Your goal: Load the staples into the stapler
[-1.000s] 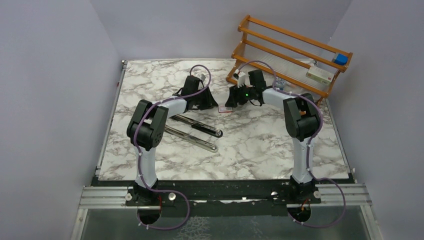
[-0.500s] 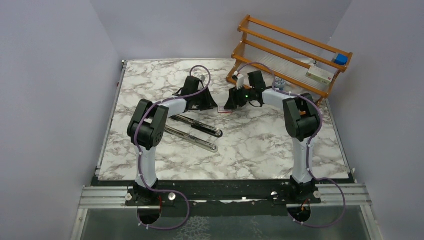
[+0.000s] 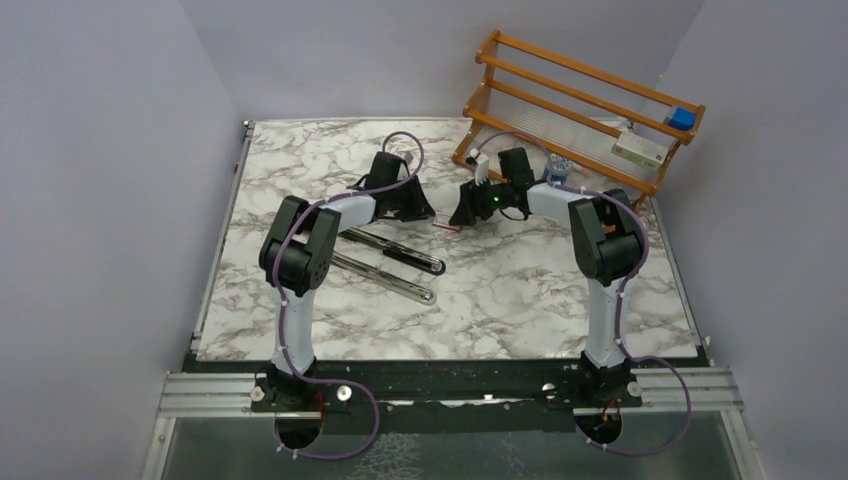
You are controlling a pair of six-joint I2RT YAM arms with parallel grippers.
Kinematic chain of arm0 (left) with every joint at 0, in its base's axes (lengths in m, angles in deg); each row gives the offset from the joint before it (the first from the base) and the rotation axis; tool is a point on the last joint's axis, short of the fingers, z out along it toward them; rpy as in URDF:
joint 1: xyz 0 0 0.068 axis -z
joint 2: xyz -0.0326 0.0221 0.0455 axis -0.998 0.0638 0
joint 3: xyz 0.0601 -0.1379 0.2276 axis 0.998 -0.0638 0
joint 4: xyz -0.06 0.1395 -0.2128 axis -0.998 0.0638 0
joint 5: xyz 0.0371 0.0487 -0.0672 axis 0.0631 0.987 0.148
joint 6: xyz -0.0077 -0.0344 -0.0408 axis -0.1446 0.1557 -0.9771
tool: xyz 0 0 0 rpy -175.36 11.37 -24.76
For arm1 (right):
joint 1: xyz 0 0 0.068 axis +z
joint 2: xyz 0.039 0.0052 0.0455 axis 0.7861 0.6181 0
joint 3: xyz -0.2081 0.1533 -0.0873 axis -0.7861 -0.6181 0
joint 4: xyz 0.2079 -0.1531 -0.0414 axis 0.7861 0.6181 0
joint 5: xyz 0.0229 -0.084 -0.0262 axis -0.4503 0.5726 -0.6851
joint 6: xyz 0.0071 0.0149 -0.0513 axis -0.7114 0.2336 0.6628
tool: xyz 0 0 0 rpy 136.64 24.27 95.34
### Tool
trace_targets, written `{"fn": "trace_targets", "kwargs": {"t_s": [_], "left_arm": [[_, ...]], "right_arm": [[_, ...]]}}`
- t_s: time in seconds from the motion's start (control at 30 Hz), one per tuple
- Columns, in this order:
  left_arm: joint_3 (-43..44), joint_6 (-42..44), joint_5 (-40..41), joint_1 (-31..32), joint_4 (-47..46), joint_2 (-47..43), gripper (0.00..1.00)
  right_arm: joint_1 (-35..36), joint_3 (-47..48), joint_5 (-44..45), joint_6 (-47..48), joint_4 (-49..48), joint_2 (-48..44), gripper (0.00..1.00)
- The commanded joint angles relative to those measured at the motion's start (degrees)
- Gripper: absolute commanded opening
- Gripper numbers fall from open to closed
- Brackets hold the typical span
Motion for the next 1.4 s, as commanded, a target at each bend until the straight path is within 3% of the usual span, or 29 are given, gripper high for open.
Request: {"fn": "trace_targets", "kwargs": {"t_s": [0.0, 0.2, 0.57, 0.77, 1.03, 1.37], "left_arm": [[2.2, 1.15, -1.36, -0.27, 1.16, 1.31, 0.29], [2.23, 1.34, -1.35, -0.32, 1.51, 1.57, 0.28], [2.23, 1.69, -1.7, -0.47, 1.71, 1.79, 0.27], [2.23, 1.62, -2.06, -0.51, 1.56, 1.89, 0.26], [2.23, 1.53, -3.32, -0.65, 0.83, 2.28, 0.26], [2.22, 1.25, -5.15, -0.79, -0.58, 2.83, 0.26]], "right_arm": [[1.4, -4.35, 3.86, 1.37, 2.49, -2.1, 0.64], [3.06, -6.6, 10.3, 3.84, 1.61, -4.7, 0.7], [9.29, -5.03, 24.78, 11.08, 5.36, -5.83, 0.71], [11.65, -6.88, 30.26, 14.28, 4.32, -6.14, 0.64], [11.87, -6.76, 30.0, 15.86, 5.02, -5.65, 0.46], [11.85, -6.43, 29.27, 15.77, 5.32, -4.79, 0.45]]}}
